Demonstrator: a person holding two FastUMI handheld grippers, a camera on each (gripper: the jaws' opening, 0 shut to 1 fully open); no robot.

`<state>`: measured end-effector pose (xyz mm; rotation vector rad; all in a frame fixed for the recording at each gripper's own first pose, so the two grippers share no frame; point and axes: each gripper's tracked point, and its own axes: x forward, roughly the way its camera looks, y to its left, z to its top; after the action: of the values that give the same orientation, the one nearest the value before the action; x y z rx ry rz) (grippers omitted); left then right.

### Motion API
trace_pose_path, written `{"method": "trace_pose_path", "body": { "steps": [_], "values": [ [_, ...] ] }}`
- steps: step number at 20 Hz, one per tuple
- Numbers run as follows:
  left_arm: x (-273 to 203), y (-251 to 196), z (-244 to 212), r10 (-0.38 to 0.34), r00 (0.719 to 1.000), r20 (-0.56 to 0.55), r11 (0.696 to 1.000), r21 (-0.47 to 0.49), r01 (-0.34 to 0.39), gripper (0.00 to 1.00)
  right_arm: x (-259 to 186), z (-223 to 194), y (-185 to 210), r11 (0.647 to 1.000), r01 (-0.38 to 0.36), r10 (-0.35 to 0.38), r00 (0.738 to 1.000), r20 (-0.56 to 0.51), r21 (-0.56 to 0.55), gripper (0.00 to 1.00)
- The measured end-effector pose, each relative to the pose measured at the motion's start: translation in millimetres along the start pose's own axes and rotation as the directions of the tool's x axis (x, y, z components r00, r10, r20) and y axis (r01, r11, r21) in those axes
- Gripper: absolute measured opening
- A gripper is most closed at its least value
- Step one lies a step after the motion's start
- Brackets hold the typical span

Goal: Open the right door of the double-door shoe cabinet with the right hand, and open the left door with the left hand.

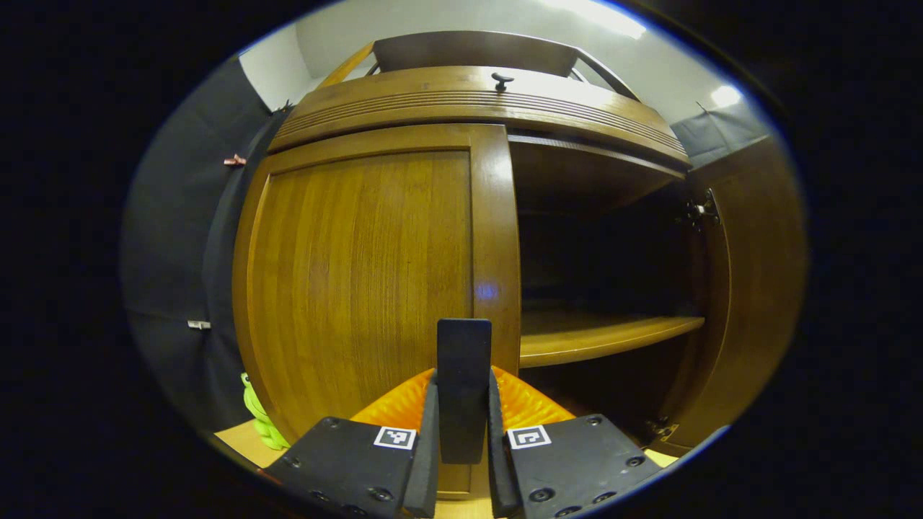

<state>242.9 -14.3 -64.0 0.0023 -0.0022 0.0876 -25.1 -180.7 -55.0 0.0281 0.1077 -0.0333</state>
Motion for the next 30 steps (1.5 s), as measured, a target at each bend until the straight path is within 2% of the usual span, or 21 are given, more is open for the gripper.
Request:
{"method": "trace_pose_path", "body": {
  "steps": [4,8,13,17,21,25,30],
  "values": [
    [-24,3,3,-0.018,1.0,-0.014,1.0,0.024,0.018,0.29,-11,6,6,1.0,-0.003,0.003,1.0,0.0,0.002,0.9],
    [-66,13,4,-0.094,0.995,-0.026,0.996,-0.013,0.093,0.29,-21,13,15,1.0,0.005,-0.005,1.0,0.005,-0.014,0.88],
    [-116,35,9,-0.158,0.987,-0.024,0.987,-0.017,0.157,0.29,-33,21,49,1.0,-0.018,0.018,1.0,0.003,-0.017,0.89],
    [-151,61,12,-0.184,0.983,-0.027,0.983,-0.025,0.183,0.29,-45,28,70,0.999,-0.005,0.006,1.0,0.026,-0.041,0.88],
    [-179,91,13,-0.189,0.981,-0.037,0.982,-0.021,0.189,0.29,-47,24,92,1.0,-0.007,0.007,1.0,0.025,-0.012,0.9],
    [-201,121,13,-0.173,0.984,-0.043,0.985,-0.022,0.172,0.28,-52,19,112,1.0,-0.019,0.019,1.0,0.001,0.009,0.88],
    [-215,149,11,-0.148,0.988,-0.046,0.989,0.003,0.149,0.27,-60,19,120,0.999,0.028,-0.027,1.0,0.012,-0.019,0.88]
  ]
}}
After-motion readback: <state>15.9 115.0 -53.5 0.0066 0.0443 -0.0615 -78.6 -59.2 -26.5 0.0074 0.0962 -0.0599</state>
